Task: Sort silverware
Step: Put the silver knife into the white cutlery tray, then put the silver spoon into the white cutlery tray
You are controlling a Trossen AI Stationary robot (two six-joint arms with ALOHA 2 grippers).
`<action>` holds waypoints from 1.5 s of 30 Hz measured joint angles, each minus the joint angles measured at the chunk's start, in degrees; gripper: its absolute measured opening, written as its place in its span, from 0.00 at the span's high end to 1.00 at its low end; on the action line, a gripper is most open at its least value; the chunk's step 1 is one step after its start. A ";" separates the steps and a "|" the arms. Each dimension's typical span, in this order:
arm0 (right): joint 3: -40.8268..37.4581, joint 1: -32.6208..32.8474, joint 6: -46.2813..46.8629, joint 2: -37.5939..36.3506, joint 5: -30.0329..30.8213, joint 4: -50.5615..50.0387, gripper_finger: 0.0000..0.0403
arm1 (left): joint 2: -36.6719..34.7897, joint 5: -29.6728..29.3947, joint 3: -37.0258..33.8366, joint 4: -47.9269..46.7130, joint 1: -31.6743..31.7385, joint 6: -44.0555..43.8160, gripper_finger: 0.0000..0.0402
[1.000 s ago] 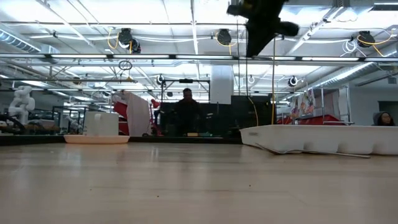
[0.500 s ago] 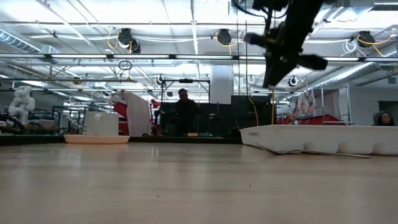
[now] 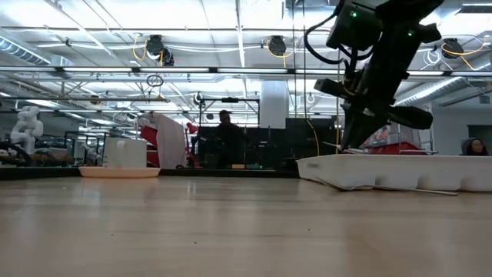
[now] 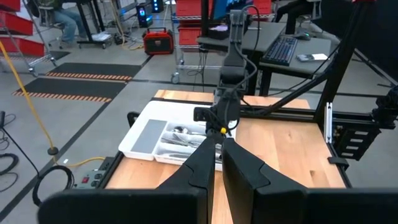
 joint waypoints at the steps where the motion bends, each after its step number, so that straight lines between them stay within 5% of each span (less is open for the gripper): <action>1: 0.00 -0.03 -0.07 0.00 0.09 -0.07 1.00 | 0.00 0.00 -0.01 0.00 0.00 0.04 0.91; 15: -0.09 -1.40 -3.45 6.24 -1.92 5.08 0.98 | 0.00 -0.02 -0.01 0.01 0.00 -0.36 0.91; 25: -0.07 -1.40 -10.94 2.78 -2.49 4.97 0.64 | 1.70 -0.09 0.01 -1.10 0.02 -12.71 0.91; 30: -0.07 -1.35 -13.75 -1.87 -0.58 4.87 0.52 | 5.26 -2.73 -1.28 -2.37 0.55 -21.01 0.92; 38: -0.07 -1.29 -19.38 -17.33 4.25 2.20 0.50 | 15.73 -6.82 -10.15 -0.80 5.14 -39.95 0.92; 45: -0.07 -1.29 -25.04 -32.06 8.55 0.40 0.50 | 27.29 9.45 -21.43 17.23 11.15 -45.56 0.92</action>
